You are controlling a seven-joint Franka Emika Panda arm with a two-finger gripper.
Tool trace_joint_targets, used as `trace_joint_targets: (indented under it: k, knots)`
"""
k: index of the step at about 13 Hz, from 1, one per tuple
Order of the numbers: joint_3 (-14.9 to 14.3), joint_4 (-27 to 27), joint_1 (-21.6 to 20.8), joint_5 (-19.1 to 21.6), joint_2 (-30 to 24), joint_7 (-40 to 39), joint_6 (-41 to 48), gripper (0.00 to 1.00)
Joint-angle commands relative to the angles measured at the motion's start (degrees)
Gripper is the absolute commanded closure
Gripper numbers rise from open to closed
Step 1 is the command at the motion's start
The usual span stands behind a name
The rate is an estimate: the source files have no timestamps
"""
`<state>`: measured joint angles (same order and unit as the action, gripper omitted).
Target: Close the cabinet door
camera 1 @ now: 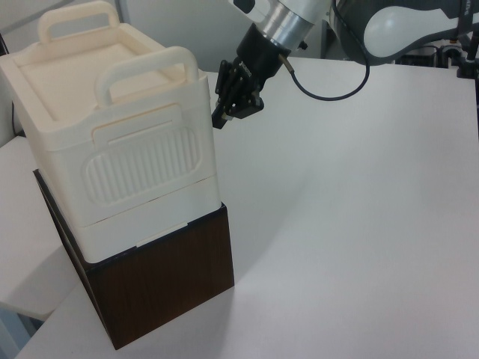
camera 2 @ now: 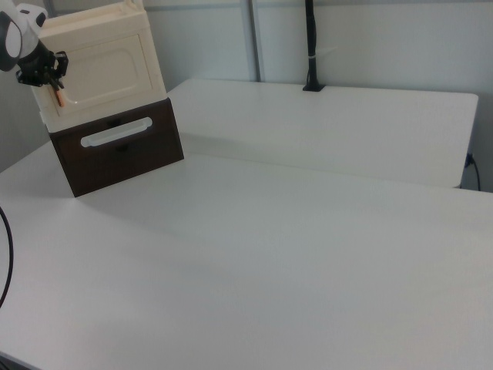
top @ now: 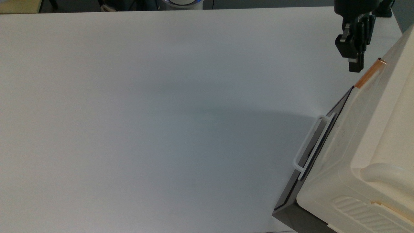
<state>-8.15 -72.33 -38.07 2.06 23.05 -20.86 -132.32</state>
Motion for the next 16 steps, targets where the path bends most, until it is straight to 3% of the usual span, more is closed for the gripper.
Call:
trace_joint_targets:
  k: [1,3,4,6,8,14,15,16]
  knots:
    - [-1.6,2.5,-2.7,-1.3,2.7,3.5,-3.0,0.89]
    - [-1.4,1.5,-2.0,-2.9,1.9,3.7,-2.4,0.89]
    - [-0.8,-1.3,-0.3,-2.9,-1.3,3.4,-0.5,0.89]
    - [2.9,-8.1,4.3,-2.9,-7.7,1.4,7.8,0.89]
    - [4.6,-11.2,8.2,-2.8,-11.6,0.4,13.6,0.89]
    - [10.8,-12.4,29.9,-0.9,-16.8,13.5,39.1,0.88]
    - [10.9,-14.0,32.0,-0.9,-17.7,16.3,39.5,0.86]
    - [10.9,-15.6,34.0,-0.9,-18.8,19.6,39.5,0.75]
